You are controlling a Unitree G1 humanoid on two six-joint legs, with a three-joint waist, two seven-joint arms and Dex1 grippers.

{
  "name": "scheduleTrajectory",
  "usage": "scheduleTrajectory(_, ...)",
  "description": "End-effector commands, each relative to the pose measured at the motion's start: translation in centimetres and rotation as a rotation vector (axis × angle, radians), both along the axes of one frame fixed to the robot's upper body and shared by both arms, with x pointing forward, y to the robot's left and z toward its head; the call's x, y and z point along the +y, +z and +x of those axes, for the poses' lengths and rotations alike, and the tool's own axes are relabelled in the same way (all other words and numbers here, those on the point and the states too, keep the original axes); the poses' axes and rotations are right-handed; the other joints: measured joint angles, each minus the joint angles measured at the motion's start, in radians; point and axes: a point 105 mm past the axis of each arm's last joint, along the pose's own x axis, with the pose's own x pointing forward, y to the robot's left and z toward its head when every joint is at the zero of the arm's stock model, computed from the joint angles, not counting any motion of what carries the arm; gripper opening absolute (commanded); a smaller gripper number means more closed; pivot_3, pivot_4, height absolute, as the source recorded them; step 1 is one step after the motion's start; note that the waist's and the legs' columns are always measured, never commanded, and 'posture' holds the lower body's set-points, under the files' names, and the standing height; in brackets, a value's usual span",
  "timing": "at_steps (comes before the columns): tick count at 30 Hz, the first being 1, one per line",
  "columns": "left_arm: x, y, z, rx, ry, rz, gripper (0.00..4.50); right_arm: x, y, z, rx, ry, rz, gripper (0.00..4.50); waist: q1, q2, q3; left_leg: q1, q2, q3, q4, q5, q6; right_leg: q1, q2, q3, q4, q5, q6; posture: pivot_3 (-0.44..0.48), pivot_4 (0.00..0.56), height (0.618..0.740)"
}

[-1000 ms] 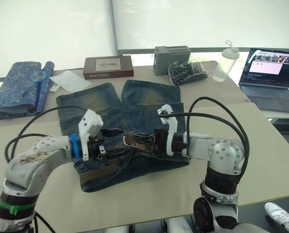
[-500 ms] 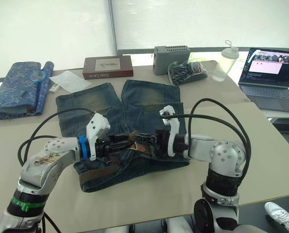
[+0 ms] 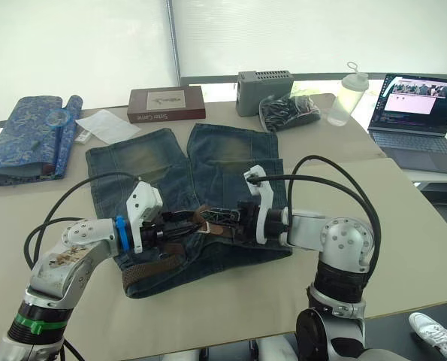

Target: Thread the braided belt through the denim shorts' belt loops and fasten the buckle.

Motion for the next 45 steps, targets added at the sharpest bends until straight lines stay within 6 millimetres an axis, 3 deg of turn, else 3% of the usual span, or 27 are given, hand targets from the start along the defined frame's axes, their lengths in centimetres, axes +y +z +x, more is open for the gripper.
scheduleTrajectory(1,0.9,0.7,0.7,-0.009,0.063,-0.012,3.60,0.1,1.8,-0.7,-0.082,0.022,0.048,0.00,0.000,-0.001,0.000,0.000,0.000,0.000,0.000,0.000,0.000,0.000,0.000,-0.001,0.000,0.000,0.000,0.000,0.150,0.740)
scheduleTrajectory(2,0.9,0.5,0.3,-0.011,0.037,0.018,4.12,0.1,1.7,-0.7,-0.080,0.024,0.047,0.00,0.000,-0.001,0.000,0.000,0.000,0.000,0.001,0.000,0.000,0.000,0.001,-0.001,0.000,0.000,0.000,0.000,0.150,0.740)
scheduleTrajectory(5,0.8,0.2,0.0,-0.018,0.003,0.051,4.12,0.3,1.7,-0.8,-0.078,0.033,0.045,0.00,0.000,-0.001,0.000,0.000,0.000,0.000,0.001,0.000,0.000,0.000,0.000,-0.001,0.000,0.000,0.000,0.000,0.150,0.740)
scheduleTrajectory(11,0.1,2.2,0.7,-0.043,0.006,-0.030,4.12,0.3,1.8,-0.9,-0.088,0.046,0.042,0.00,0.003,-0.001,0.000,0.000,0.000,0.000,0.001,0.000,0.000,0.000,0.000,-0.001,0.000,0.000,0.000,0.000,0.150,0.740)
scheduleTrajectory(14,0.4,3.1,0.7,-0.019,0.004,-0.076,3.25,0.4,1.4,-1.0,-0.088,0.047,0.021,0.00,0.000,-0.001,0.000,0.000,0.000,0.000,0.001,0.000,0.000,0.000,0.000,-0.001,0.000,0.000,0.000,0.000,0.150,0.740)
scheduleTrajectory(20,0.4,1.8,0.4,-0.001,-0.022,-0.005,0.52,0.5,1.5,-1.1,-0.087,0.051,0.037,0.00,-0.002,-0.001,0.000,0.000,0.000,0.000,0.000,0.000,0.000,0.000,0.000,0.000,0.000,0.000,0.000,0.000,0.150,0.740)
scheduleTrajectory(22,0.3,1.3,0.3,0.003,-0.028,0.012,0.07,0.5,1.5,-1.1,-0.088,0.051,0.038,0.00,-0.001,-0.001,0.000,0.000,0.000,0.000,0.000,0.000,0.000,0.000,0.000,0.000,0.000,0.000,0.000,0.000,0.150,0.740)
scheduleTrajectory(32,0.7,-0.9,0.1,0.008,-0.007,0.084,0.07,0.4,1.5,-1.2,-0.107,0.046,0.039,0.00,0.000,-0.001,0.000,0.000,0.000,0.000,0.000,0.000,0.000,0.000,0.000,0.000,0.000,0.000,0.000,0.000,0.150,0.740)
scheduleTrajectory(35,0.8,-0.4,-0.6,-0.002,-0.028,0.054,1.12,0.2,1.0,-0.9,-0.091,0.032,0.014,0.00,-0.002,-0.001,0.000,0.000,0.000,0.000,0.000,0.000,0.000,0.000,0.000,0.000,0.000,0.000,0.000,0.000,0.150,0.740)
scheduleTrajectory(38,1.3,0.0,-0.3,0.007,0.019,0.015,2.59,0.2,0.7,-0.9,-0.090,0.032,-0.001,0.00,-0.001,-0.001,0.000,0.000,0.000,0.000,0.000,0.000,0.000,-0.001,0.000,0.000,0.000,0.000,0.000,0.000,0.150,0.740)
scheduleTrajectory(43,3.2,1.0,-0.7,0.111,0.056,-0.060,2.59,0.1,0.4,-0.9,-0.083,0.025,-0.005,0.00,0.000,-0.001,0.000,0.000,0.001,0.000,0.000,0.000,0.000,0.000,0.000,0.000,0.000,0.000,0.000,0.000,0.150,0.740)
scheduleTrajectory(45,3.2,1.0,-0.7,0.096,0.052,-0.038,2.02,0.1,0.3,-0.9,-0.084,0.031,-0.009,0.00,0.001,-0.001,0.000,0.000,0.000,0.000,0.000,0.000,0.000,0.000,0.000,0.000,0.000,0.000,0.000,0.000,0.150,0.740)
